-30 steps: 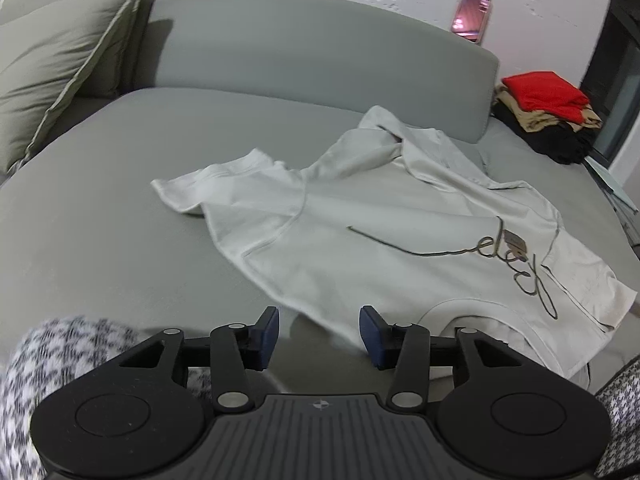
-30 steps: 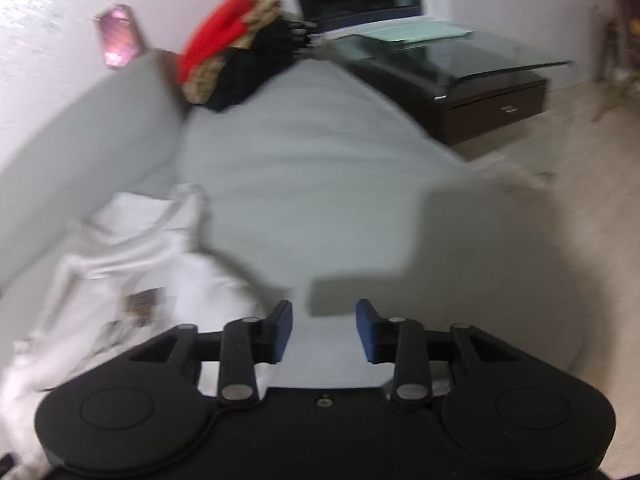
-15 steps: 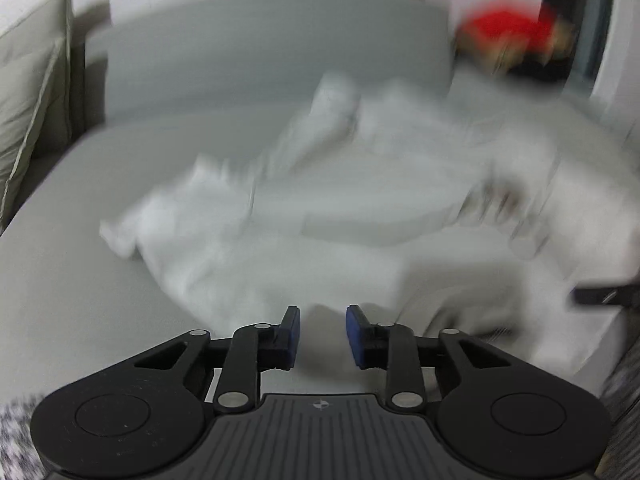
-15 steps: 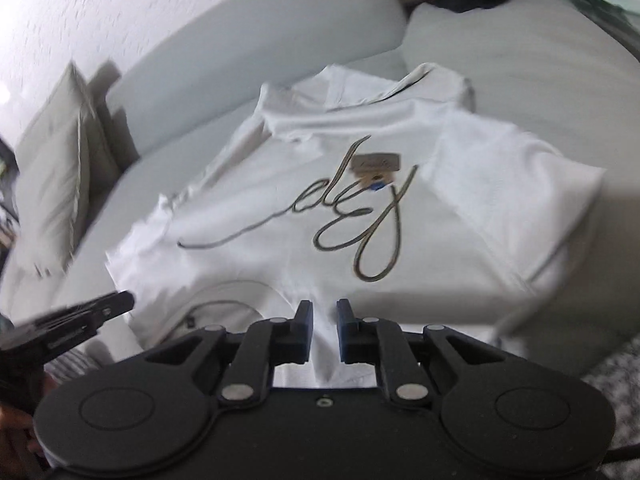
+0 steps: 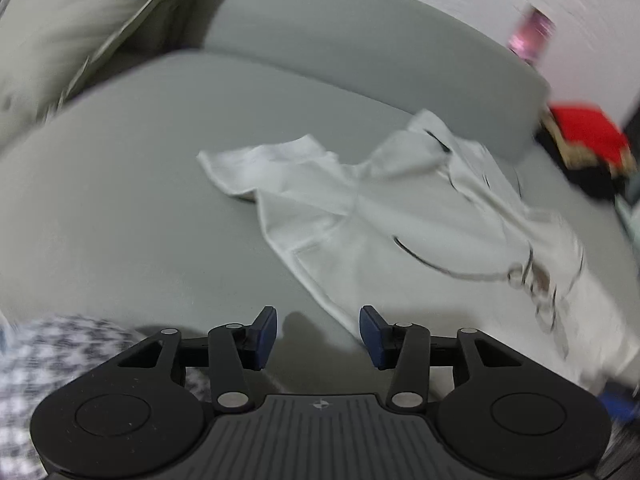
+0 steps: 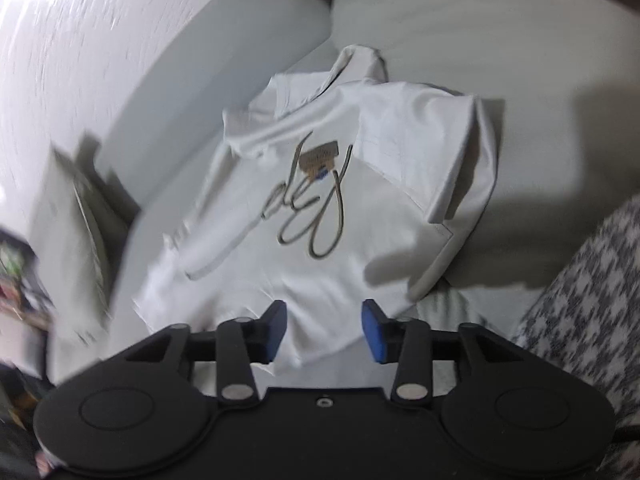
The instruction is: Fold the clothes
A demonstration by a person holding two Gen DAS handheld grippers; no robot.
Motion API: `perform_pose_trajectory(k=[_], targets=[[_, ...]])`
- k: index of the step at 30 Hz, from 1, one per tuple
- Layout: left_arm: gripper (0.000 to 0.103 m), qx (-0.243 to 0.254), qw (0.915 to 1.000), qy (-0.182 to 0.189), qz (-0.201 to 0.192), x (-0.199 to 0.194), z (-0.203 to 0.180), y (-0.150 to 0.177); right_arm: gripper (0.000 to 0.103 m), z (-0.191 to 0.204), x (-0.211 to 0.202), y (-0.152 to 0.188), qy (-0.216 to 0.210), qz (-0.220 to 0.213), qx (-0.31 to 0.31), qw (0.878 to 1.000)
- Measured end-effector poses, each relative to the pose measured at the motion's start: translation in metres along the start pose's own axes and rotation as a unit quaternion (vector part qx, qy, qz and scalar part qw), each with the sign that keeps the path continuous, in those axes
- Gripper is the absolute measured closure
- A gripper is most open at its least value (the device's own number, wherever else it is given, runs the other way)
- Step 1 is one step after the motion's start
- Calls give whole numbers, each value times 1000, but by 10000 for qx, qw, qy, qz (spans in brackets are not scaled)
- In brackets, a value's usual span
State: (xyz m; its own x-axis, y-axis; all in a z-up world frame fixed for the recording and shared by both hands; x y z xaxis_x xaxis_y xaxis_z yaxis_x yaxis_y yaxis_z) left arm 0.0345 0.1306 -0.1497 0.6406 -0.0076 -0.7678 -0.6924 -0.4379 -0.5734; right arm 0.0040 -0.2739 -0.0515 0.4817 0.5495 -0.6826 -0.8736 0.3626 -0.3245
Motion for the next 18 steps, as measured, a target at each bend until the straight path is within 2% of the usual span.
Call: perform_pose_trajectory(k=[4,8,12,15,18], targets=[[59,-934,9945,416,204,23,13,-2,60,-8,5,-2,-336,6,702,9970],[59,-1603,9825,882,356,36,19,-6,59,-3,7,0,-474,-32,754,9960],[58,-1862,9751,1057,583,52,18,-10,59,-5,8,-3,-469,-87,813,9955],[58,-2023,9711,1108,612,55,21,-12,59,-6,9,-6,-446,-129,854,9953],[59,-2114,9690,1124,615,50,26,-10,59,-15,6,-8,-248,-233,902,9953]])
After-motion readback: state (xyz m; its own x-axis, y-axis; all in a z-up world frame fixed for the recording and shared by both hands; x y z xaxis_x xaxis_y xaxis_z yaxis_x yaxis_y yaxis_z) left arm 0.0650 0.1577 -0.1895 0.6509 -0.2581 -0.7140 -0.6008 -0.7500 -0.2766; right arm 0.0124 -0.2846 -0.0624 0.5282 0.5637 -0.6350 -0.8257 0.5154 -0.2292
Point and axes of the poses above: each gripper's, at about its wrist camera, not at the fingertips, and x roughly the way its jaws point, z to its left, y to its underside, the point moved 7 cm from there along x, roughly the way its jaws point, and after that the axes turned 1 degree about -y, right-handed, at the moved point
